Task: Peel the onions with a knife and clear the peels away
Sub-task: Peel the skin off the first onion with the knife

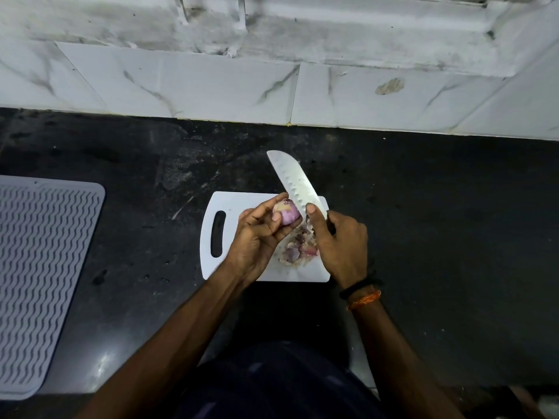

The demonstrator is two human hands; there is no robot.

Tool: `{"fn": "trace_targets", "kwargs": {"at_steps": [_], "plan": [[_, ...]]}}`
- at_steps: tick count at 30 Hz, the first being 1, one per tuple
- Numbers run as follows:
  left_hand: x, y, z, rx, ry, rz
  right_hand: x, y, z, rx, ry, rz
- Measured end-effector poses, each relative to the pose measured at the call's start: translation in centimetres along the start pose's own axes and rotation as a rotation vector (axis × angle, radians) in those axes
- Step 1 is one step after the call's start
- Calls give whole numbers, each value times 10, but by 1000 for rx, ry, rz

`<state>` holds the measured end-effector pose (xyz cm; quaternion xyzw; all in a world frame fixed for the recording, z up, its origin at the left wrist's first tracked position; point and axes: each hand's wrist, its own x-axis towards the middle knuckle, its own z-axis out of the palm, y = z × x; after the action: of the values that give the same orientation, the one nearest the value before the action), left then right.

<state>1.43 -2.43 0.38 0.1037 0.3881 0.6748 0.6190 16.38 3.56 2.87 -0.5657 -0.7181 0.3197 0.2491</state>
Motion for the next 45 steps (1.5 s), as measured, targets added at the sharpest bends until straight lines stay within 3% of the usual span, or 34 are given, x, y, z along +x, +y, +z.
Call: {"fn": "trace_targets", "kwargs": {"at_steps": [10, 19, 31, 45], "plan": [[-4, 1, 7, -207, 18, -120, -13, -4, 3, 38, 30, 37], [-6, -4, 4, -106, -13, -87, -14, -3, 14, 88, 82, -15], [-5, -8, 3, 34, 25, -3, -8, -7, 13, -87, 52, -11], [1, -9, -8, 526, 174, 223, -7, -17, 3, 418, -112, 296]]}}
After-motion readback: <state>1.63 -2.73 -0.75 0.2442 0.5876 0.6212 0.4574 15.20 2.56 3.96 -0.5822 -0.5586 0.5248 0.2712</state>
